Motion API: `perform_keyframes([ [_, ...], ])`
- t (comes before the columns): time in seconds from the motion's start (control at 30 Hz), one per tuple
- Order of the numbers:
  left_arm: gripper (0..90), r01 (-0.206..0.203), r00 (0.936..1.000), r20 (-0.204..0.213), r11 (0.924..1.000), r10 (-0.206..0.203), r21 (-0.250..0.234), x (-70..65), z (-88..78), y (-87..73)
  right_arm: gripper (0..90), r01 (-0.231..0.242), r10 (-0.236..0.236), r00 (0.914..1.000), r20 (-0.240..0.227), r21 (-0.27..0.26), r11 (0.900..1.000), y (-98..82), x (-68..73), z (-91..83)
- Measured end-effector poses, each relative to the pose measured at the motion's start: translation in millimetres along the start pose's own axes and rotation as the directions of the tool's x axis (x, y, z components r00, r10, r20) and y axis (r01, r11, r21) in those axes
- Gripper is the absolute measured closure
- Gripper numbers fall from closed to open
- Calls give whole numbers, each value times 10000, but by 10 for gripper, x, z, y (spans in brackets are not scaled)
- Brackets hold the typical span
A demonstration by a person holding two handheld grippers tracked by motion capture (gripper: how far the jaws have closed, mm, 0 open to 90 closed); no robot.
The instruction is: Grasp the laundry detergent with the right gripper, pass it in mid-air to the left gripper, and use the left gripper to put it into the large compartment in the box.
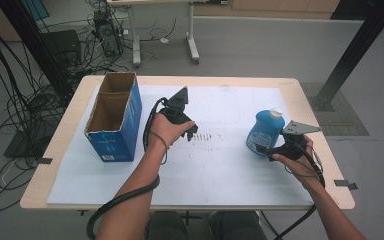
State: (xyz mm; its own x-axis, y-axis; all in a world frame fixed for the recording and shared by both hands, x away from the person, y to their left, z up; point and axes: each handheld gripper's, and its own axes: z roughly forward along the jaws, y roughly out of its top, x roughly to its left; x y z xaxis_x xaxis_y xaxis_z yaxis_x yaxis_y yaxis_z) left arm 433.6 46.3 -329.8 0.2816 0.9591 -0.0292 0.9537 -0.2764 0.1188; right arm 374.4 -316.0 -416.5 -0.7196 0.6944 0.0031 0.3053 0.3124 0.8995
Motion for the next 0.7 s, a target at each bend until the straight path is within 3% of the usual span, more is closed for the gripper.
perform_keyframes([
  [0.3,91,17,10000,25,10000,-17,-11,3,-3,-8,48,27,-27,10000,-22,50,10000,-5,1,4],
  [0.7,91,-69,10000,49,10000,69,-29,-16,-3,3,229,-132,134,9999,-77,217,9997,-55,-28,25],
])
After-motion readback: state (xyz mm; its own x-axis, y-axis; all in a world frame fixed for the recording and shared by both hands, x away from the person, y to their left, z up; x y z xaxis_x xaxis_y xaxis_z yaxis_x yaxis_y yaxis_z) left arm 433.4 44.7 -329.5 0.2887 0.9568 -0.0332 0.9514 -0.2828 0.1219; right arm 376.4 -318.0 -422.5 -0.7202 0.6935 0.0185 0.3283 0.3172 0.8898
